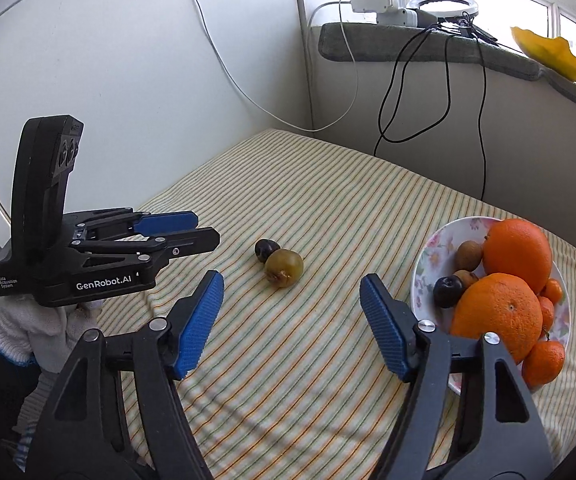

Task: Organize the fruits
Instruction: 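Close the left gripper on the dark plum while the right gripper closes on the greenish kiwi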

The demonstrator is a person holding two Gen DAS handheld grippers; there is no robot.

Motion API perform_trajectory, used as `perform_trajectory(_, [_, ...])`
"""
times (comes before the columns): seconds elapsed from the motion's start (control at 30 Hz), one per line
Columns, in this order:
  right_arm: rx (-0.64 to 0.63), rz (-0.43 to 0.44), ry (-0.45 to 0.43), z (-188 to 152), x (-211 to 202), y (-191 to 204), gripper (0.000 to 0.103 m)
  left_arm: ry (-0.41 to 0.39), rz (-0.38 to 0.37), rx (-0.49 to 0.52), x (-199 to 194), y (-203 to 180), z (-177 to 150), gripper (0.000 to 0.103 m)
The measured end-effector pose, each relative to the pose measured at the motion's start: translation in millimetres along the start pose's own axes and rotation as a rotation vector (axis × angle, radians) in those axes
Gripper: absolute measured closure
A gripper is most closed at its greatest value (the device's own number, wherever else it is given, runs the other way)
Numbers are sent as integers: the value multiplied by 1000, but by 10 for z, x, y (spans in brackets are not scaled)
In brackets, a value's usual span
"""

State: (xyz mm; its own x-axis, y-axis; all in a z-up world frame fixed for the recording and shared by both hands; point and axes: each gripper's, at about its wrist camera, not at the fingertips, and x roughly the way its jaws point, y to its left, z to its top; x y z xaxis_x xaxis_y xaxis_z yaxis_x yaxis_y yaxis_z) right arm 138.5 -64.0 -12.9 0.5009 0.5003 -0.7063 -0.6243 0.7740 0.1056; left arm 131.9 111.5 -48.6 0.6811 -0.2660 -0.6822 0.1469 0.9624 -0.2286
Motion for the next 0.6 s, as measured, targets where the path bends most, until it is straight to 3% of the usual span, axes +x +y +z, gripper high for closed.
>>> perform_trajectory(0.2, [-35, 4, 63, -12, 304, 75, 48, 28, -24, 4, 118, -25, 23, 68])
perform_trajectory(0.6, [-85, -10, 119, 39, 739, 137, 57, 88, -60, -30, 377, 53, 84, 73])
